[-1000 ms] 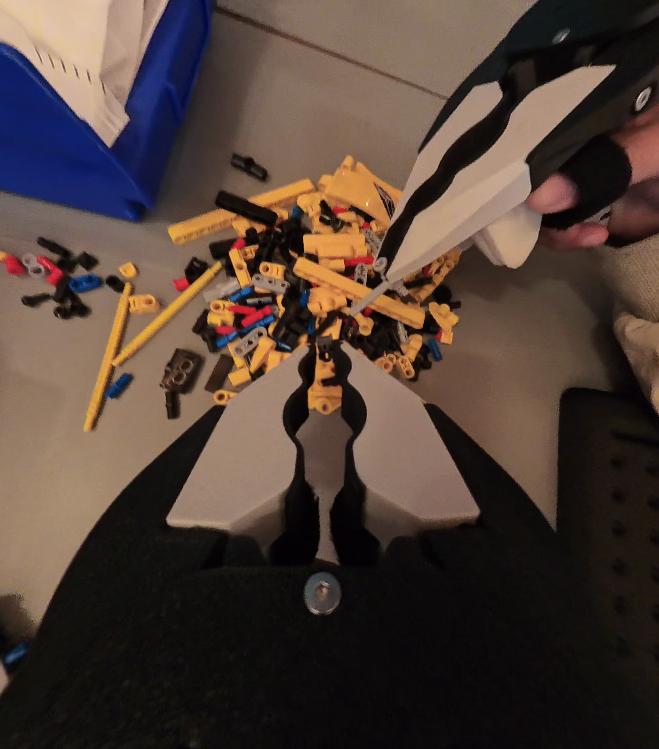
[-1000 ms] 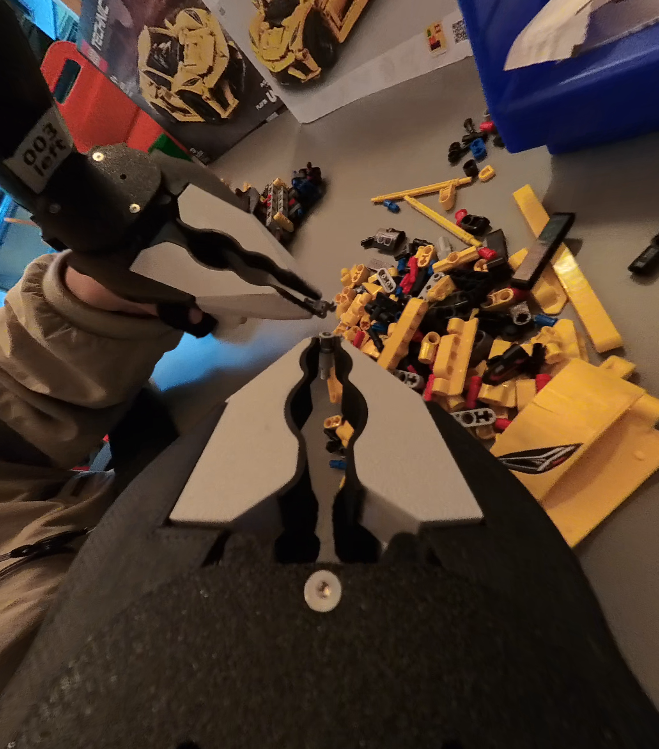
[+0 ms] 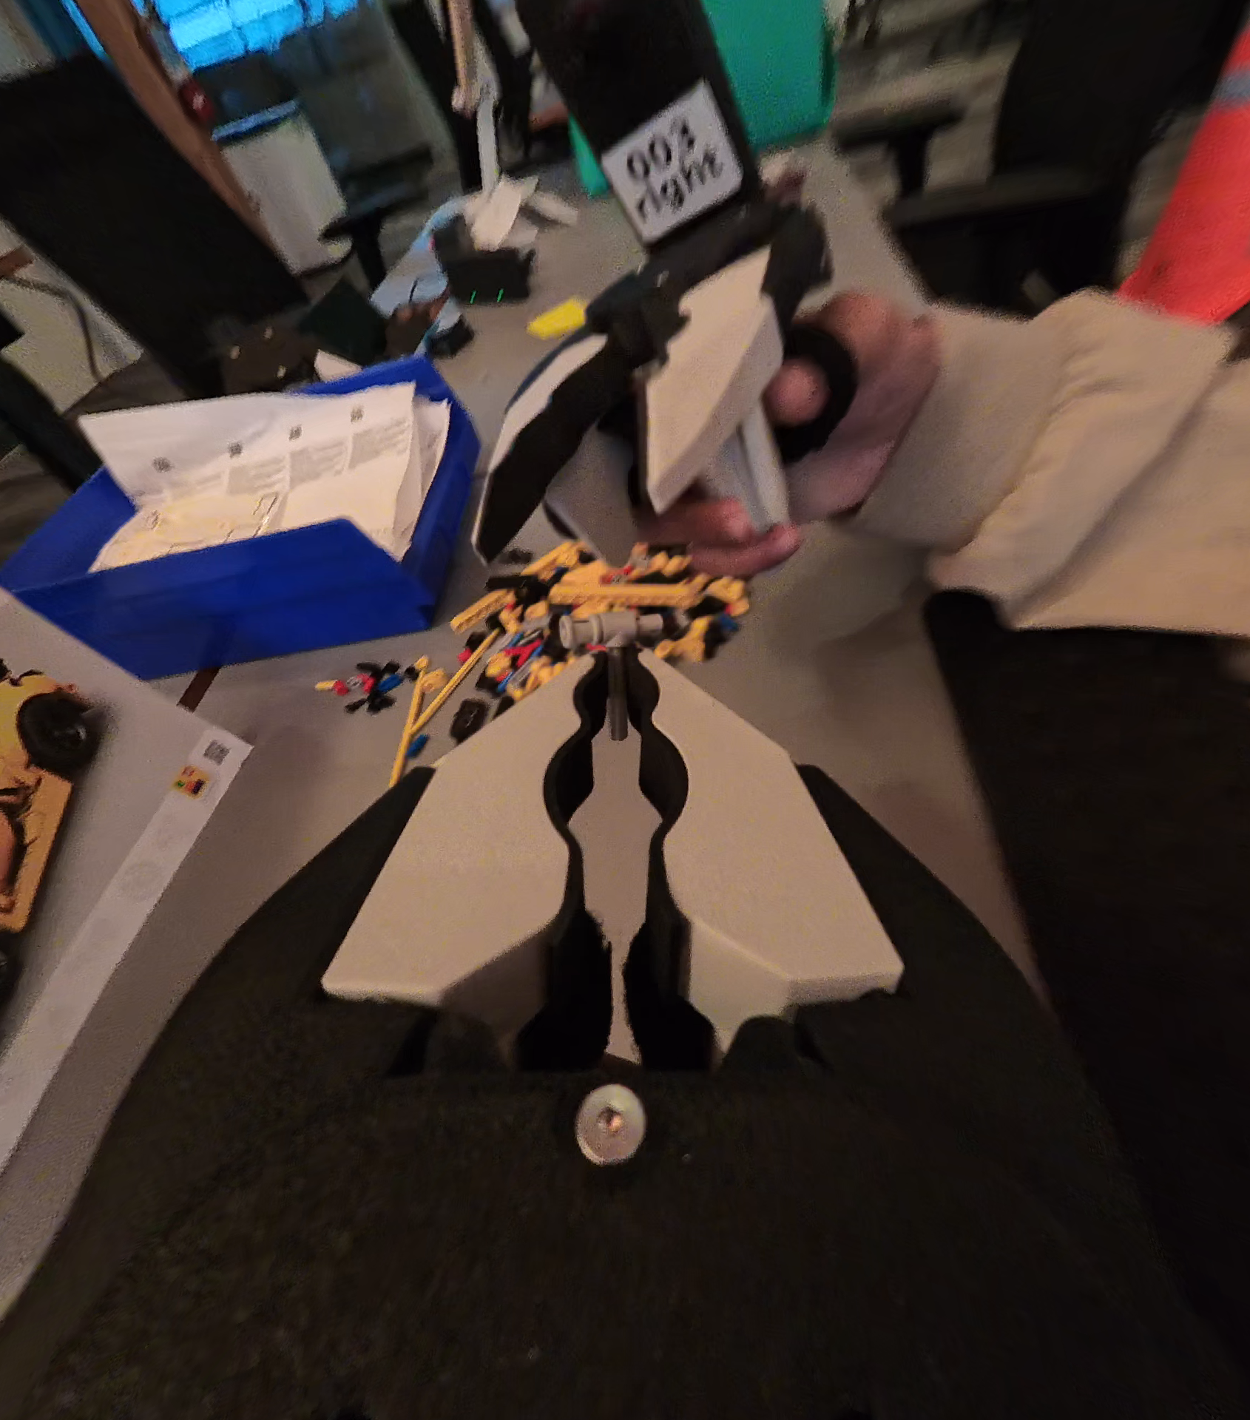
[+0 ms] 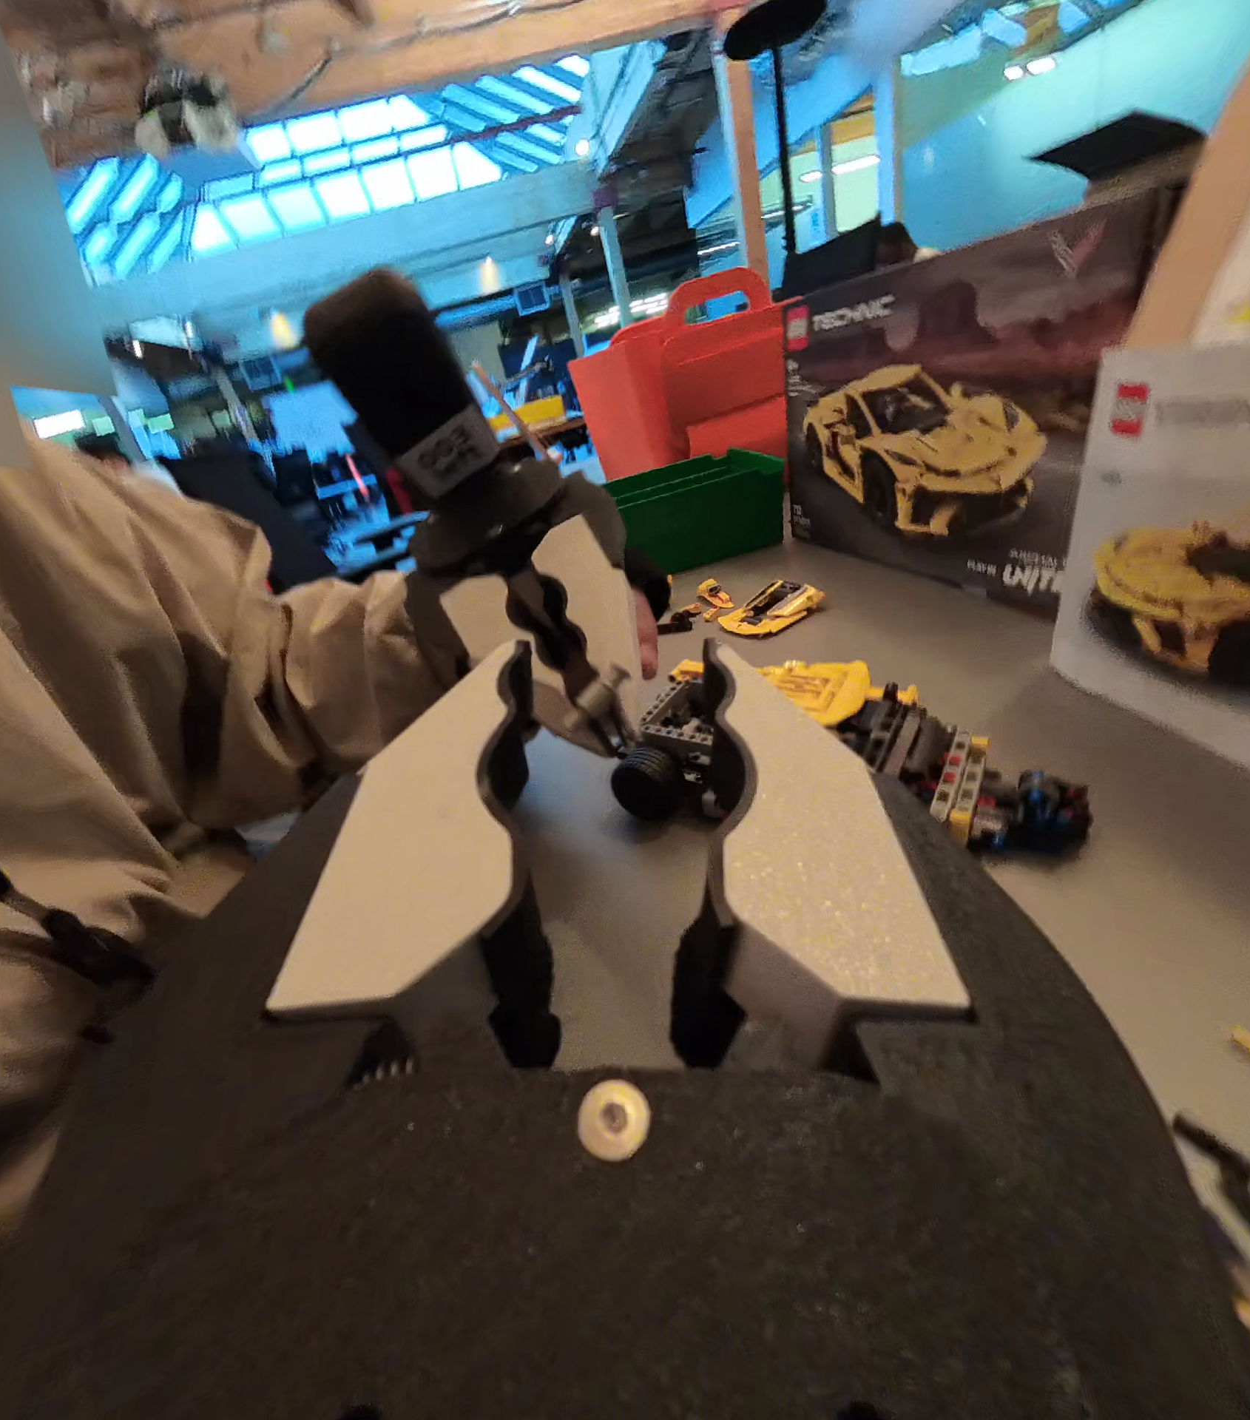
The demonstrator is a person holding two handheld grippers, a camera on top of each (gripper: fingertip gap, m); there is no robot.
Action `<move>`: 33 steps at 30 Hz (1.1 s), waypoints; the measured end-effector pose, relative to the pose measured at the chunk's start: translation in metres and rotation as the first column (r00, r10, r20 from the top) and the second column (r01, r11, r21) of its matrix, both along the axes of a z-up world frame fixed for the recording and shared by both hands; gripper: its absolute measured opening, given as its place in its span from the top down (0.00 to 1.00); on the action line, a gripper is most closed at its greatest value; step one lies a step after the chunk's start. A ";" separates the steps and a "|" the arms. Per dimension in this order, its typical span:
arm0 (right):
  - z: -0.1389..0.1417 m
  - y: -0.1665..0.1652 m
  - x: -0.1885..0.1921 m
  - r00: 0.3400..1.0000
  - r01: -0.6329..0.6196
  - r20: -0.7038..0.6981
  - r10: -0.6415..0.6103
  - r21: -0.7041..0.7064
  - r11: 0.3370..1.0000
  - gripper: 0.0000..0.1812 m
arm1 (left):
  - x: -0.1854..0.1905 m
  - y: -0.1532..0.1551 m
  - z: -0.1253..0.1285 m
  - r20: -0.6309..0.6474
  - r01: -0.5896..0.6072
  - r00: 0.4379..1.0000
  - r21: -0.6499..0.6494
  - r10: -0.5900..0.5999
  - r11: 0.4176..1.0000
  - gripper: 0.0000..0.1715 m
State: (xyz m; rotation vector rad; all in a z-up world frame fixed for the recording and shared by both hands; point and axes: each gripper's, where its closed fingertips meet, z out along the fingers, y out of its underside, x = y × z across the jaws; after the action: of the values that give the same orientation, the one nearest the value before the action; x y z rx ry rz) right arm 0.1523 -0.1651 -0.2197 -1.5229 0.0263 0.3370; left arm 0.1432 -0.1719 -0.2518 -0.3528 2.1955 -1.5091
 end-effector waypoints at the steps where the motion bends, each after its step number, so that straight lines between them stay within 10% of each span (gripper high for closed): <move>1: 0.001 0.005 -0.010 0.997 -0.017 0.073 0.017 0.003 1.000 0.76 | -0.009 0.005 0.009 -0.013 0.027 1.000 -0.060 -0.028 0.998 0.99; 12: 0.013 0.045 -0.071 0.964 -0.195 0.197 0.181 0.053 0.979 0.88 | -0.064 0.036 0.051 -0.043 0.265 0.951 -0.395 -0.306 0.879 0.98; 33: 0.000 0.048 -0.070 0.963 -0.246 0.135 0.235 0.073 0.966 0.87 | -0.058 0.026 0.024 0.001 0.186 0.982 -0.185 -0.189 0.965 0.99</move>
State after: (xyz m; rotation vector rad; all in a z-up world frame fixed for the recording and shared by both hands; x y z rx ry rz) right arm 0.0823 -0.1175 -0.2194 -1.4576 -0.2726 0.4303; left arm 0.0851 -0.1460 -0.2277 -0.2204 2.1573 -1.8250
